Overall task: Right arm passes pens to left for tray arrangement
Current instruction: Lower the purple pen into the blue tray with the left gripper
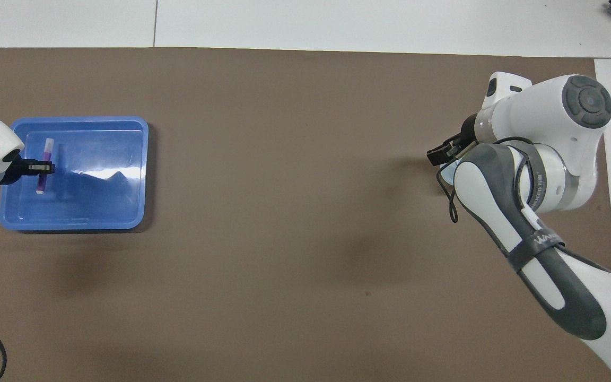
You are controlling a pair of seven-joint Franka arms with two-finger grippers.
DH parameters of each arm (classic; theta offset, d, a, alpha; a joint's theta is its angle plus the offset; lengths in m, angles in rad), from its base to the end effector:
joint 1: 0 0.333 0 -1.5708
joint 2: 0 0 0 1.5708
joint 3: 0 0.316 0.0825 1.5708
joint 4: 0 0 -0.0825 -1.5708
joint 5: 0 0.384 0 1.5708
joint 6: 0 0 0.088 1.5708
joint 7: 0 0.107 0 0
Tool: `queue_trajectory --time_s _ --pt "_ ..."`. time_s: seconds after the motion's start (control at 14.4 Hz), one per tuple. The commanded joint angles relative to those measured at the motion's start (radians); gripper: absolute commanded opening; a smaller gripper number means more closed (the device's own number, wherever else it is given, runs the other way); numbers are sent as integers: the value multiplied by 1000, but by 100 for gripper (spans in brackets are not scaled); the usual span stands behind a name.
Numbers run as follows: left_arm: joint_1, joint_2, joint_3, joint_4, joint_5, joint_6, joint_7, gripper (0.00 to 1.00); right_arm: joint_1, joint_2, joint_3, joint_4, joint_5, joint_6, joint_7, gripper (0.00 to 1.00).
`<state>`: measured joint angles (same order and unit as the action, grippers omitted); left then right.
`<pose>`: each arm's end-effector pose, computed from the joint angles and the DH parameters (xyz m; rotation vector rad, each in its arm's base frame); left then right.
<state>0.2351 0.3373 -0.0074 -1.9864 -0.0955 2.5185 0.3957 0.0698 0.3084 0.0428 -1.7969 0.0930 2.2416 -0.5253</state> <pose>0.6097 0.1424 0.3136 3.1189 -0.1486 0.3216 0.6446 0.0735 0.3907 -2.9438 -0.8819 -0.2335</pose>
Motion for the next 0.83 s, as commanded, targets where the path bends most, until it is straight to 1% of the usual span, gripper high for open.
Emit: queue_trajectory --time_s 0.0,0.21,0.42,0.55,0.62,0.69,0.76 --pt "20 28 -6 17 29 29 11 0 -31 -25 15 -32 4 15 -16 100" --pt "20 28 -6 15 31 43 9 0 -38 -26 15 -33 11 3 -16 100" --pt "18 29 -6 15 30 45 5 0 -33 -26 17 -35 46 -3 -9 100" --pt "18 29 -6 14 30 45 5 27 -31 -28 15 -32 60 -11 -7 100" --pt "18 29 -8 14 30 43 5 54 -30 -26 15 -32 60 -11 -7 100" --pt "18 29 -8 14 30 43 6 74 -30 -28 15 -32 60 -13 -7 100" --pt "18 29 -8 14 30 43 6 75 -30 -26 15 -30 60 -13 -7 100"
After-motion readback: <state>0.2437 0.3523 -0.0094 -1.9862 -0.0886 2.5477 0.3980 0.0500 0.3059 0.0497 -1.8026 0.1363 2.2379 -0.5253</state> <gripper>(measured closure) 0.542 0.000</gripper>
